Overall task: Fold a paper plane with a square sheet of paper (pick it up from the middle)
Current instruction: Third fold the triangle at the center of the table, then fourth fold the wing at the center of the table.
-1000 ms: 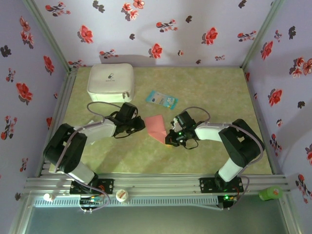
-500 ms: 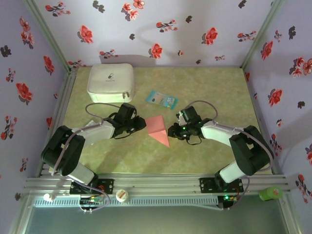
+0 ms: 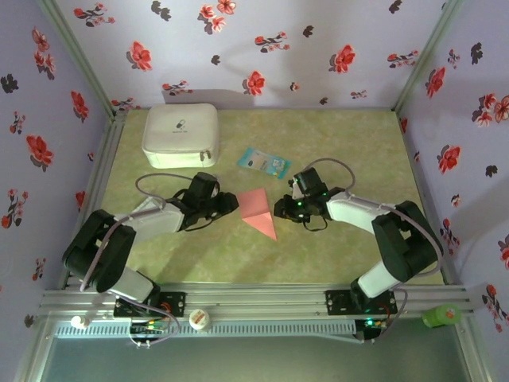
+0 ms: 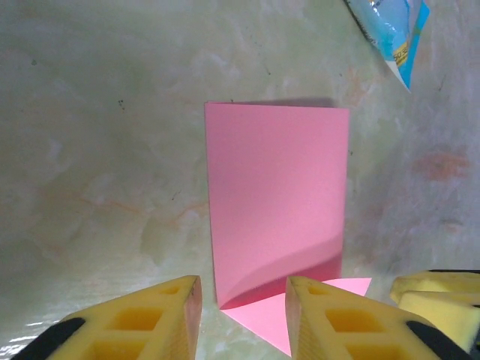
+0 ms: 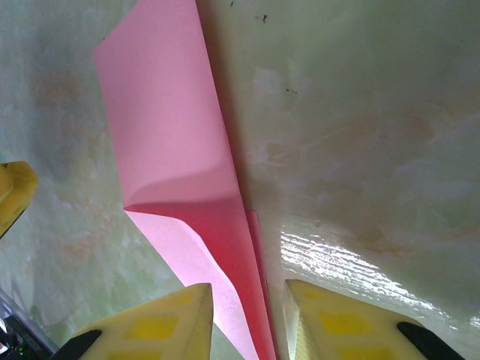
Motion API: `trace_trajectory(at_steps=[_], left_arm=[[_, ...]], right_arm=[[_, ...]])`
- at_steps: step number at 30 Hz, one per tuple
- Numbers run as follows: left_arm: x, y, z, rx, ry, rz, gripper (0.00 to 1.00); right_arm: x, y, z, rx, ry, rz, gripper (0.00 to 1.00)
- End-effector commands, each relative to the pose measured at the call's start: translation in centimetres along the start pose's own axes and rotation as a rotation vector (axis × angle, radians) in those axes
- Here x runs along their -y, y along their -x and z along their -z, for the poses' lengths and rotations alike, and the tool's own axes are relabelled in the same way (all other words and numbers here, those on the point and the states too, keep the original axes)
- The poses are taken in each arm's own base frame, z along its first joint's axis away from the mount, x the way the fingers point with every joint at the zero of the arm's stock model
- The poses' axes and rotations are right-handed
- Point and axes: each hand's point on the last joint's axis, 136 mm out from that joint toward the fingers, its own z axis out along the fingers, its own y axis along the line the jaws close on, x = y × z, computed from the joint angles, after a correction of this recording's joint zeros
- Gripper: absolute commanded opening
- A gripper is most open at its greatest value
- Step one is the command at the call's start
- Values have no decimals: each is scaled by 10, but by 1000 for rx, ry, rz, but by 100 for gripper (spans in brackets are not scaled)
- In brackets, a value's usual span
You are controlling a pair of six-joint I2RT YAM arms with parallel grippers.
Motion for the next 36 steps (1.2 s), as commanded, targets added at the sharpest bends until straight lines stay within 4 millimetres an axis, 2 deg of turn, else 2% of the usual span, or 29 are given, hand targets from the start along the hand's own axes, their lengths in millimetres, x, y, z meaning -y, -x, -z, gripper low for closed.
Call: trace_trajectory(at_steps=[1,11,18,24,29,36], left_arm=[[2,0,-1,1,-36,41,36],[1,-12,-13,-47,-63,83,37],[-3,-17,-20,-71,-53,96,37],[-4,-22,-27,-96,-45,101,38],[-5,-25,-30,-110,-42,104,38],[-6,-27,-34,-125,-36,109,38]], right_arm=[[0,6,-2,-6,-13,8,31],[-15,9,-11,-40,74,3,31],[-17,8,-8,-33,82,12,31],[-17,2,-19,-81,122,-11,31],[-13,3,-26,-79,114,-22,23],[-12,4,-22,-65,112,-10,14]])
